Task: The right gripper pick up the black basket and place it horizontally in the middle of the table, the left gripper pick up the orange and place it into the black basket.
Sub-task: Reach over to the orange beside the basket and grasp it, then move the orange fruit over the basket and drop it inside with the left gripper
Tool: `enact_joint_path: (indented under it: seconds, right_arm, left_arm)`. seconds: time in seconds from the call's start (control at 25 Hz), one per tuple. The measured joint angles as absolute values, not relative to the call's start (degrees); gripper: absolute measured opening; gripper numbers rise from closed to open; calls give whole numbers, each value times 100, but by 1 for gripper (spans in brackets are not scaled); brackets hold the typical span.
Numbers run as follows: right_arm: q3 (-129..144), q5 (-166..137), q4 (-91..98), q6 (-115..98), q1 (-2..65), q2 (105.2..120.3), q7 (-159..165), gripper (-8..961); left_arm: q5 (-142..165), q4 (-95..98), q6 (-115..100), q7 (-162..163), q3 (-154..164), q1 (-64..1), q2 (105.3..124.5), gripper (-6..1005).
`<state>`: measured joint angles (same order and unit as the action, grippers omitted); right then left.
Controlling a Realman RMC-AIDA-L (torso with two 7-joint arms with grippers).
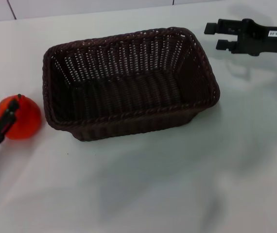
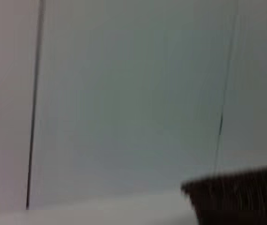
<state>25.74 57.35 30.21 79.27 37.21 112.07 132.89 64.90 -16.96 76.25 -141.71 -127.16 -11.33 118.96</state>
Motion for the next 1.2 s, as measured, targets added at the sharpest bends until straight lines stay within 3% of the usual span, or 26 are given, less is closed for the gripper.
enact_joint_path:
  seconds: [0.44,0.64,1.2]
  right_arm:
    - [2574,5773,2992,7769,3890,11235,13213,840]
    - [2574,5775,2984,7714,3893,11252,13210,839]
    - [2587,5845,2962,7522,3865,11301,13143,836]
  left_arm:
    - [6872,-1967,6629,-14202,-12687,-1201,12109,486]
    - [6853,-2340,6593,-14229,-12811,-1081,12232,391]
    - [6795,-2369,7973,-13841,-13680,-1290,12333,171]
